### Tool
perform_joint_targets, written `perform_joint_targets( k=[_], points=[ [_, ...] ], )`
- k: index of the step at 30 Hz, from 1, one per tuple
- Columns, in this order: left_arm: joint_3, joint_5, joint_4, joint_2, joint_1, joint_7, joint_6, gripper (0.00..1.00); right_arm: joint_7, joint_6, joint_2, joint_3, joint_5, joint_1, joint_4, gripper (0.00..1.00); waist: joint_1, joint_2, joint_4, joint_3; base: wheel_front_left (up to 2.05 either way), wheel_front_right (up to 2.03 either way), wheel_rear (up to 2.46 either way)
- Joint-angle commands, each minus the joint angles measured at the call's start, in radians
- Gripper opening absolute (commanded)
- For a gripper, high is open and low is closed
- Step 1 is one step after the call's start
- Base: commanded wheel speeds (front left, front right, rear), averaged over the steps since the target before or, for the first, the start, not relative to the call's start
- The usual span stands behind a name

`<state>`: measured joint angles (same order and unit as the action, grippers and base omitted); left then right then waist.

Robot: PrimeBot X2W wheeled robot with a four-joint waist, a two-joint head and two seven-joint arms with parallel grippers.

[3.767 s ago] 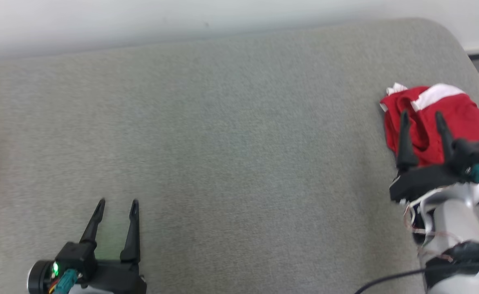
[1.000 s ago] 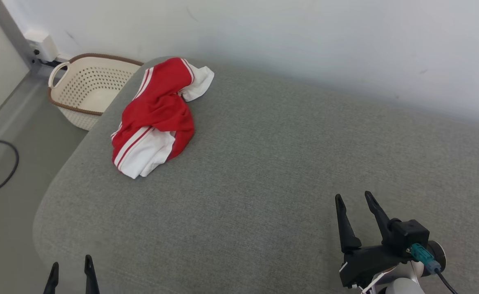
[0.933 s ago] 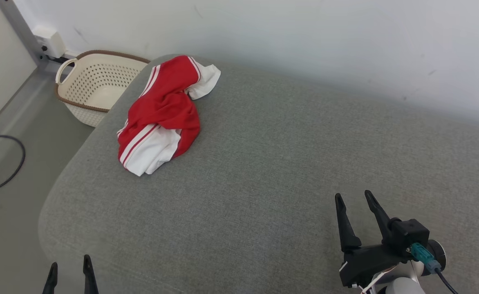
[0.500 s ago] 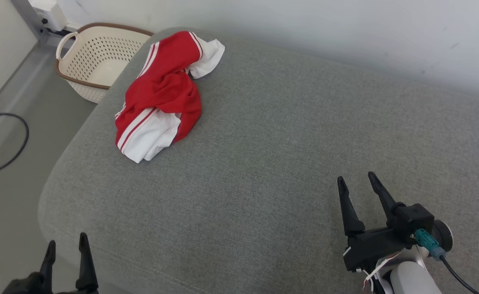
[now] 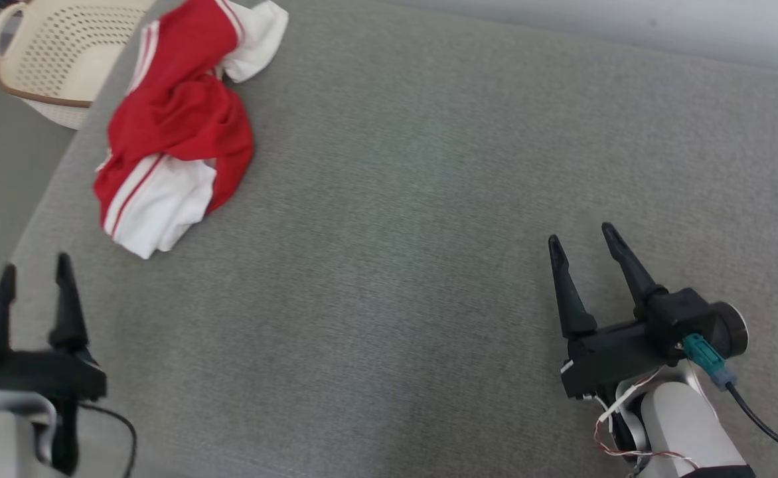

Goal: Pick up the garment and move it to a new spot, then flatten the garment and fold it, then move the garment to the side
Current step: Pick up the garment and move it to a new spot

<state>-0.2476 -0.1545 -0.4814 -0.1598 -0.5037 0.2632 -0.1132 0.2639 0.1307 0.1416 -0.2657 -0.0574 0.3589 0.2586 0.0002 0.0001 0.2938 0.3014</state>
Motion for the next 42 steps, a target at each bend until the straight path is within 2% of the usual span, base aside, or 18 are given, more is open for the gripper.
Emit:
perform_joint_targets(
  k=[1, 7, 16, 19, 24, 25, 26, 27, 33, 42],
  points=[
    [0.002, -0.007, -0.018, -0.022, -0.030, 0.001, -0.006, 1.00, 0.001, 0.000, 0.004, -0.004, 0.007, 0.009, -0.007, 1.00, -0.0002, -0.0001, -0.054, 0.051, 0.00, 0.00, 0.00],
    [0.063, -0.027, -0.146, -0.118, -0.164, 0.001, -0.016, 1.00, 0.001, 0.000, 0.006, -0.023, 0.009, 0.028, -0.038, 1.00, -0.0002, -0.0001, -0.108, 0.097, 0.00, 0.00, 0.00],
    [0.269, -0.131, -0.322, -0.253, -0.294, -0.014, -0.017, 1.00, 0.001, 0.000, 0.017, -0.031, 0.013, 0.058, -0.065, 1.00, -0.0002, -0.0001, -0.168, 0.147, 0.00, 0.00, 0.00],
    [0.312, -0.183, -0.387, -0.283, -0.335, -0.031, -0.017, 1.00, 0.001, 0.000, 0.017, -0.031, 0.012, 0.068, -0.070, 1.00, -0.0002, -0.0001, -0.190, 0.158, 0.00, 0.00, 0.00],
    [0.385, -0.258, -0.414, -0.299, -0.355, -0.034, -0.017, 1.00, 0.001, 0.000, 0.013, -0.031, 0.009, 0.080, -0.066, 1.00, -0.0002, -0.0001, -0.210, 0.165, 0.00, 0.00, 0.00],
    [0.402, -0.265, -0.410, -0.309, -0.356, -0.028, -0.017, 0.67, 0.001, 0.000, 0.011, -0.028, 0.009, 0.078, -0.066, 1.00, -0.0002, -0.0001, -0.212, 0.165, 0.00, 0.00, 0.00],
    [0.402, -0.265, -0.410, -0.309, -0.356, -0.028, -0.017, 0.67, 0.001, 0.000, 0.011, -0.028, 0.009, 0.078, -0.066, 1.00, -0.0002, -0.0001, -0.212, 0.165, 0.00, 0.00, 0.00],
    [0.416, -0.270, -0.404, -0.318, -0.359, -0.020, -0.017, 0.00, 0.001, 0.000, 0.009, -0.024, 0.010, 0.077, -0.066, 1.00, -0.0002, -0.0001, -0.213, 0.165, 0.00, 0.00, 0.00],
    [0.500, -0.282, -0.345, -0.349, -0.369, 0.000, -0.017, 0.00, 0.001, 0.000, -0.009, -0.009, -0.003, 0.061, -0.058, 1.00, -0.0002, -0.0001, -0.214, 0.132, 0.00, 0.00, 0.00],
    [0.648, -0.321, -0.171, -0.425, -0.395, 0.002, -0.017, 0.00, 0.001, 0.000, -0.046, -0.004, -0.026, 0.033, -0.042, 1.00, -0.0002, -0.0001, -0.225, 0.061, 0.00, 0.00, 0.00]
  ],
)
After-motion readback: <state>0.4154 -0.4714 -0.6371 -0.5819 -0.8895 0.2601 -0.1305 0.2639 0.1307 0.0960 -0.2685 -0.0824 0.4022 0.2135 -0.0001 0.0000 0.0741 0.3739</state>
